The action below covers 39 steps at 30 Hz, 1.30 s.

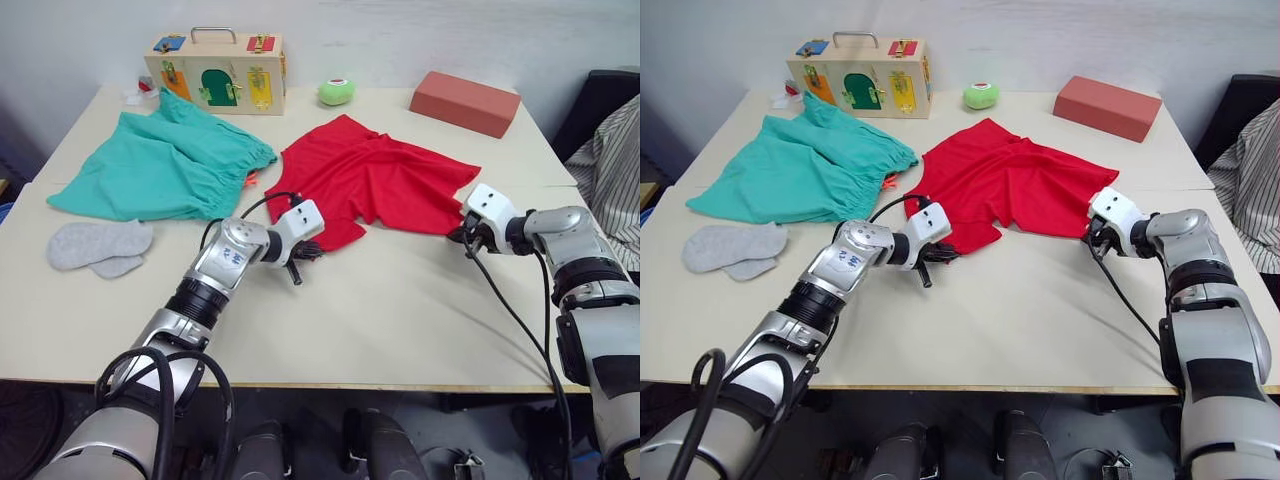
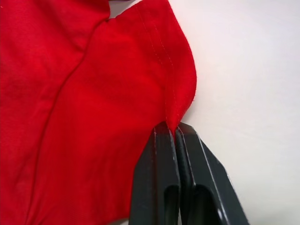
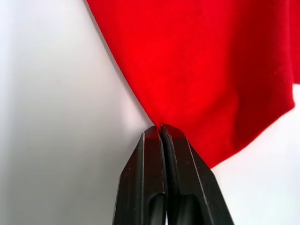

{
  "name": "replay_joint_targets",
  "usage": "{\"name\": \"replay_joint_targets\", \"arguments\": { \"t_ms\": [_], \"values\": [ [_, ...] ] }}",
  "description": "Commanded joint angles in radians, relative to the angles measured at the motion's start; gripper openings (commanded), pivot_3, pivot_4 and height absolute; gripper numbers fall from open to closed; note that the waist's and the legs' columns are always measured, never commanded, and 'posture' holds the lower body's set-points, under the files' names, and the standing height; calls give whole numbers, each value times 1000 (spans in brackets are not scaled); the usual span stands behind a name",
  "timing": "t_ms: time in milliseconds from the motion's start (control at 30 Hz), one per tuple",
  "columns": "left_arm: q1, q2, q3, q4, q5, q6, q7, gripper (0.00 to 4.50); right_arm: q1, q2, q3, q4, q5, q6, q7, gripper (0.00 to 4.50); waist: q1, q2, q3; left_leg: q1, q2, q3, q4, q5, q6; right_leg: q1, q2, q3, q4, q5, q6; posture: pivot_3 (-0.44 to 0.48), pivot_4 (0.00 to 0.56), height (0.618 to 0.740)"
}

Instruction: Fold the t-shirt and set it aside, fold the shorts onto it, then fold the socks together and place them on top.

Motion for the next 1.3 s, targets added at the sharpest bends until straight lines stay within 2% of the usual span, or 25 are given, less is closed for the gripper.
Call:
{"name": "replay_joint_targets", "arguments": {
  "t_ms": [33, 233, 367, 467, 600, 733, 900, 1133, 1300],
  "values": [
    [55, 40, 35, 7, 5, -38, -17, 24, 2, -30, -9, 6, -8, 9, 17, 0, -8, 0, 0, 0, 0, 0, 0, 0, 0, 0, 0, 0, 0, 0, 0, 0, 150, 740],
    [119, 102, 119, -97, -59, -125, -110, 24, 32, -68, -12, -46, 12, -32, 144, 0, -12, 0, 0, 0, 1, 2, -2, -1, -1, -3, 1, 1, 1, -1, -2, 0, 150, 740],
    [240, 198, 183, -301, -178, -185, -284, 24, 122, -141, -28, -186, 58, -31, 291, 0, -11, 0, 0, -1, 1, 4, -5, -1, -2, -5, 1, 2, 1, -1, -2, 0, 150, 740],
    [317, 252, 208, -410, -227, -195, -349, 24, 233, -188, -47, -326, 93, -12, 335, 0, -6, 0, 0, -1, 1, 4, -5, -2, -2, -5, 1, 2, 0, -1, -2, 0, 150, 740],
    [424, 320, 238, -529, -272, -199, -403, 24, 455, -270, -95, -577, 155, 24, 364, 0, 0, 0, 0, -1, 1, 4, -4, -4, 0, -3, 1, 2, -5, -1, -2, 0, 150, 740],
    [515, 360, 244, -617, -288, -195, -416, 24, 661, -320, -156, -809, 225, 104, 353, 0, 8, 0, 0, -1, 1, 4, -4, -4, 0, -3, 1, 3, -6, -1, -2, 0, 150, 740],
    [590, 382, 261, -657, -262, -224, -371, 24, 894, -360, -255, -1054, 308, 211, 324, 0, 18, 0, 0, 0, 2, 4, -4, -7, 1, -2, 2, 3, -7, -1, -2, 0, 150, 740],
    [730, 436, 329, -762, -298, -231, -368, 24, 1112, -403, -359, -1189, 345, 243, 292, 0, 18, 0, 0, 0, 2, 4, -5, -11, 3, -2, 2, 3, -8, -1, -1, 0, 150, 740],
    [830, 483, 407, -902, -368, -118, -333, 24, 1257, -399, -452, -1287, 386, 301, 260, 0, 28, 0, 0, -1, 2, 4, -5, -12, 5, -2, 2, 3, -10, -2, -1, 0, 150, 740]
  ]
}}
